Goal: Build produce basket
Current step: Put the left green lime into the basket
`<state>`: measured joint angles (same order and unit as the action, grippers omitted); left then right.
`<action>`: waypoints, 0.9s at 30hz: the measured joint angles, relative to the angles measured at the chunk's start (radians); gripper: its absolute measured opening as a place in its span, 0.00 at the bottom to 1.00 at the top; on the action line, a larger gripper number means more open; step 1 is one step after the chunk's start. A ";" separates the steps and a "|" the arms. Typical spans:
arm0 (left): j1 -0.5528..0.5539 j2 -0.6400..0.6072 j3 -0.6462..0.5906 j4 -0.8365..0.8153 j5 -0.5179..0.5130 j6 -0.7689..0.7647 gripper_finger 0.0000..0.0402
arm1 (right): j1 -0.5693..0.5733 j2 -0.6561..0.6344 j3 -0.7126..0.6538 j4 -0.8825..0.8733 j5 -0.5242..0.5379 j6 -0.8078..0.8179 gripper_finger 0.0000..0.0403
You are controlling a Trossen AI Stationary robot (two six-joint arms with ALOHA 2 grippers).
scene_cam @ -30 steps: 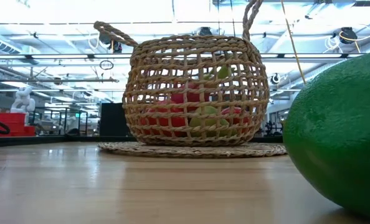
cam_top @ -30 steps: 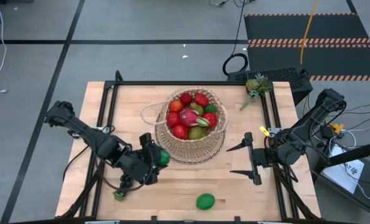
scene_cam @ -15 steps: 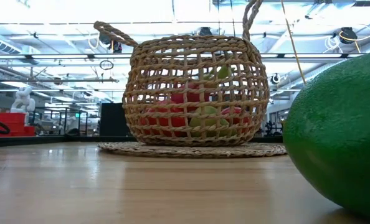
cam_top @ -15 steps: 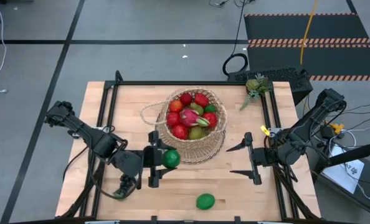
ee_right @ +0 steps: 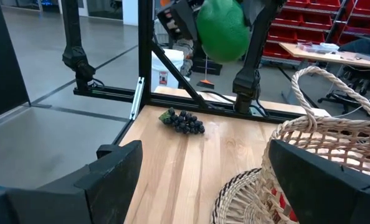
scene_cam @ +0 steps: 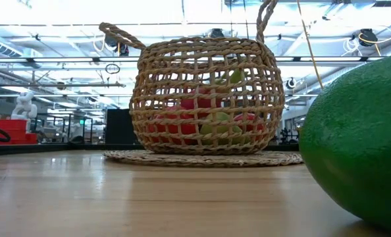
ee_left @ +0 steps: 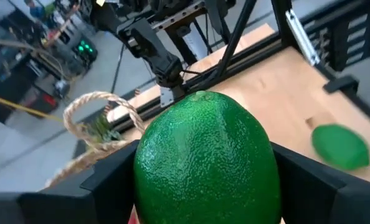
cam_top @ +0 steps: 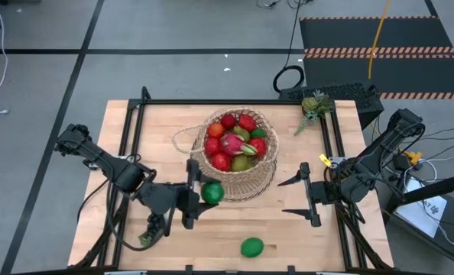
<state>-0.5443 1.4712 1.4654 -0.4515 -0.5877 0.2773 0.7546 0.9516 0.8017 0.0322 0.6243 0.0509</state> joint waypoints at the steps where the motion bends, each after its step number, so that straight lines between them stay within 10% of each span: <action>1: 0.002 0.000 0.000 0.000 0.000 0.024 0.76 | 0.000 0.000 0.000 0.000 0.000 0.000 0.85; 27: 0.073 0.000 0.000 0.000 0.002 0.436 0.78 | 0.000 0.000 0.000 0.000 0.000 -0.010 0.85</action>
<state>-0.4713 1.4712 1.4654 -0.4511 -0.5854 0.7136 0.7546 0.9516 0.8017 0.0324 0.6239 0.0408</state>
